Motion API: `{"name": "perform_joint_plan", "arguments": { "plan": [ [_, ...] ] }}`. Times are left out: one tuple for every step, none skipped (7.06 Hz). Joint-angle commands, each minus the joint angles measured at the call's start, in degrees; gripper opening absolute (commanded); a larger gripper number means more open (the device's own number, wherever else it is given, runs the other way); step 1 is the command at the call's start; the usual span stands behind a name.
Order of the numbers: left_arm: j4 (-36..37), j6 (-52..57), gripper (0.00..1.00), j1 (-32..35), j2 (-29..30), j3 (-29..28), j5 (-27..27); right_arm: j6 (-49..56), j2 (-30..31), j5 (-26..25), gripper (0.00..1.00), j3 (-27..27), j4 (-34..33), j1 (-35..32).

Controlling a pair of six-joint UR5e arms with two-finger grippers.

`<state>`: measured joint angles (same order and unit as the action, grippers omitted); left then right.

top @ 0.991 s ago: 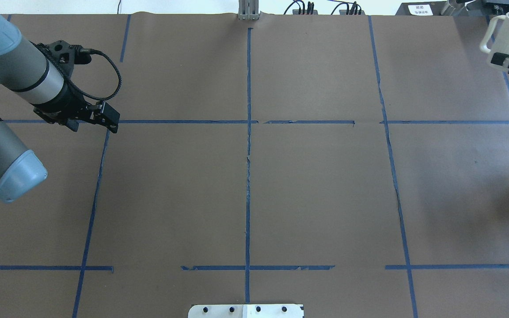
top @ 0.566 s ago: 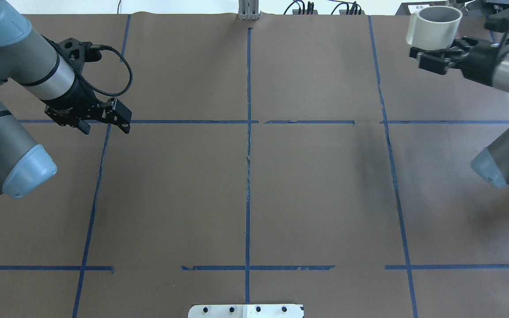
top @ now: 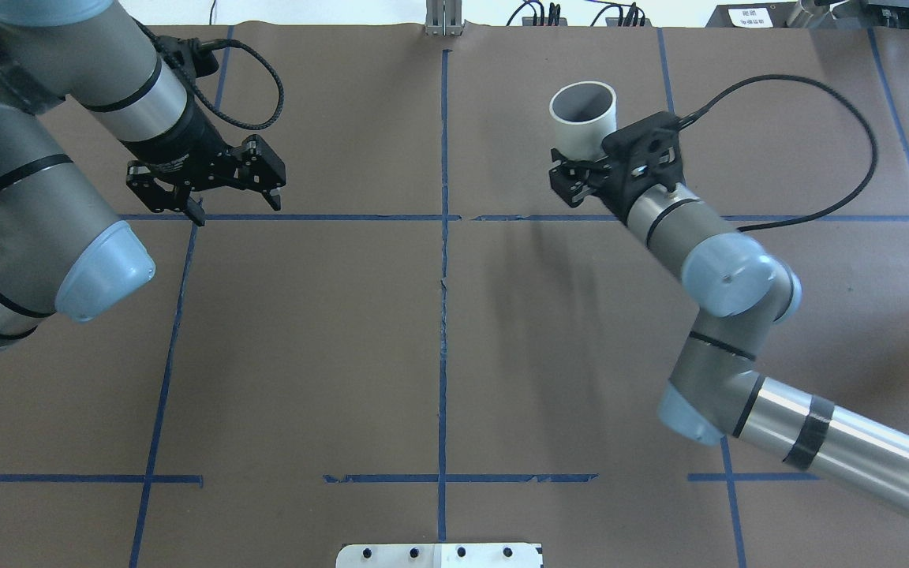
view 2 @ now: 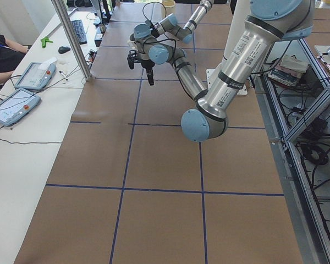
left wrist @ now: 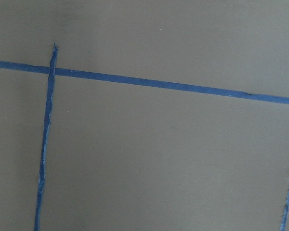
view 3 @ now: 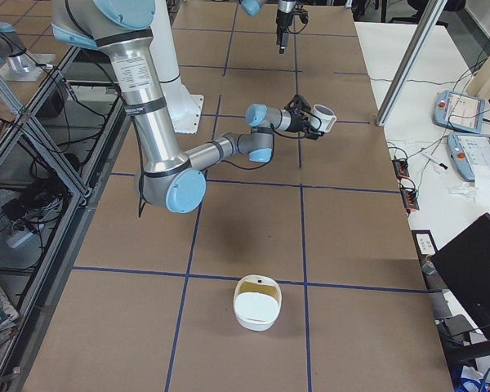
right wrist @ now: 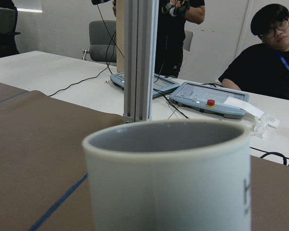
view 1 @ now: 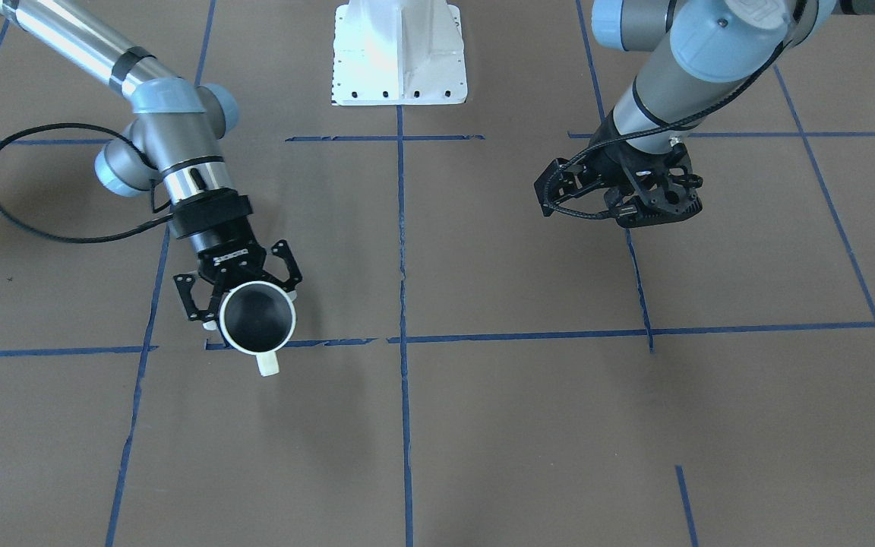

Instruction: Left arm hands cup to right arm to dump lemon

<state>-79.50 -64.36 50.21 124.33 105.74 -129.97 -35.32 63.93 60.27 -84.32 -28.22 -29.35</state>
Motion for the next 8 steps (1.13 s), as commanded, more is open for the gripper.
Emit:
{"name": "perform_joint_plan", "arguments": {
  "plan": [
    [0.0, -1.2, 1.00, -0.2, 3.7, -1.3, -1.2, 2.9, -4.0, -6.2, 0.17, -0.1, -4.2, 5.3],
    [-0.5, -2.3, 1.00, -0.4, 4.5, -1.5, -1.2, 2.7, -3.9, -7.1, 0.17, -0.2, -3.9, 5.9],
    [-0.6, -3.1, 1.00, -0.5, 6.3, -2.5, -1.2, 2.7, -4.6, -7.6, 0.17, -0.2, -4.1, 6.7],
    [-0.6, -4.8, 1.00, -0.6, 9.7, -5.8, -1.2, 2.8, -7.4, -8.3, 0.18, 0.1, -4.6, 8.5],
    [-0.7, -6.3, 0.99, -0.8, 12.4, -8.9, -1.2, 3.2, -7.9, -10.2, 0.19, 0.2, -4.6, 10.0],
    [-0.7, -6.7, 0.98, -1.2, 13.2, -10.2, -1.2, 3.1, -7.9, -12.0, 0.19, 0.2, -4.2, 11.3],
    [-0.8, -6.9, 0.97, -1.2, 13.2, -10.3, -1.2, 2.9, -8.0, -12.2, 0.20, 0.0, -4.0, 11.7],
    [-1.9, -7.0, 0.95, -1.3, 13.3, -10.5, -1.2, 2.7, -8.5, -12.2, 0.20, 0.0, -3.9, 11.9]
  ]
}}
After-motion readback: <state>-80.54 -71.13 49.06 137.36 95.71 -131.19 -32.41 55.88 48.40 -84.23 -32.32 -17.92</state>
